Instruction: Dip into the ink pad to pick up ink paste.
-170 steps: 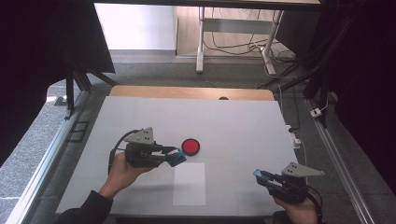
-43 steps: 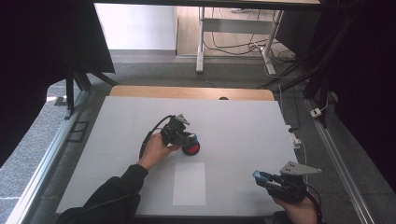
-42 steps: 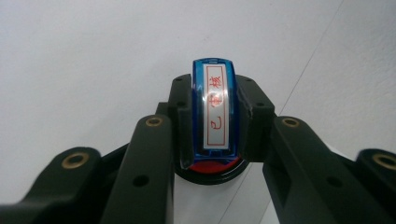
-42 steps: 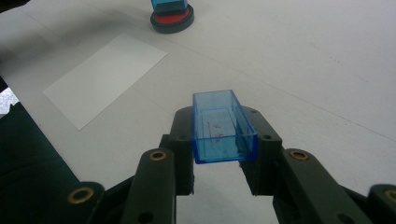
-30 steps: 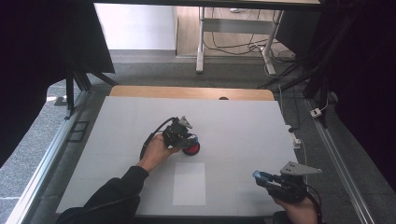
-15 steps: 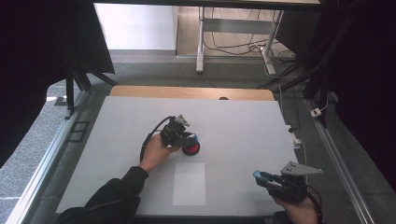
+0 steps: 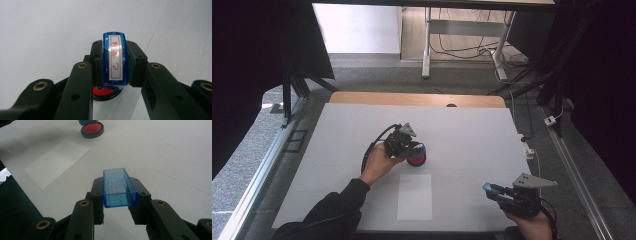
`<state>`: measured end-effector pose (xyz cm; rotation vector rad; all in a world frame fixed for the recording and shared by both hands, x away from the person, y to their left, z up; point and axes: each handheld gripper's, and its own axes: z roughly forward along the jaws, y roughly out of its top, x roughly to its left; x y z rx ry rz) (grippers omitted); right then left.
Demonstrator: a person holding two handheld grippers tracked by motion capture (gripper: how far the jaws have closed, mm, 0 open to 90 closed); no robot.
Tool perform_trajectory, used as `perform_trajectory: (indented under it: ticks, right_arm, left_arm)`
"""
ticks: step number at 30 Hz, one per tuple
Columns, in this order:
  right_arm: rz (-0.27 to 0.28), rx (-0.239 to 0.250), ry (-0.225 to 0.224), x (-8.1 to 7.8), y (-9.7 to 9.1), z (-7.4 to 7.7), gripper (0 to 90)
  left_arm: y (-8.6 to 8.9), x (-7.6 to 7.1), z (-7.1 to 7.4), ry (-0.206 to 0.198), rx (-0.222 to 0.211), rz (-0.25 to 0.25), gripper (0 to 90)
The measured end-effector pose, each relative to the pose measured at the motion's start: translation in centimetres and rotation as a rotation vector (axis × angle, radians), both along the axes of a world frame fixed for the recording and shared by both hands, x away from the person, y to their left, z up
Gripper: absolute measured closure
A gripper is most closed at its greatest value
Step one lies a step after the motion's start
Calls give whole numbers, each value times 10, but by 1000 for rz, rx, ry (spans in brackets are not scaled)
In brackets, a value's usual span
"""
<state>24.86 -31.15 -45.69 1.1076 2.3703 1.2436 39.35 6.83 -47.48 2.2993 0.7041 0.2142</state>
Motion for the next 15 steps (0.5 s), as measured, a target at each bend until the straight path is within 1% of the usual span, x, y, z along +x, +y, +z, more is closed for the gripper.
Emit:
perform_trajectory:
  ticks: [4,11,15]
  right_arm:
    - [2,-1,1,0,0,0,676]
    - [2,-1,1,0,0,0,676]
    - [2,-1,1,0,-1,0,676]
  left_arm:
    - [-2,1,-4,-3,29,-6,706]
    - [-3,2,-9,10,42,-3,706]
    - [-4,2,-11,8,51,-3,706]
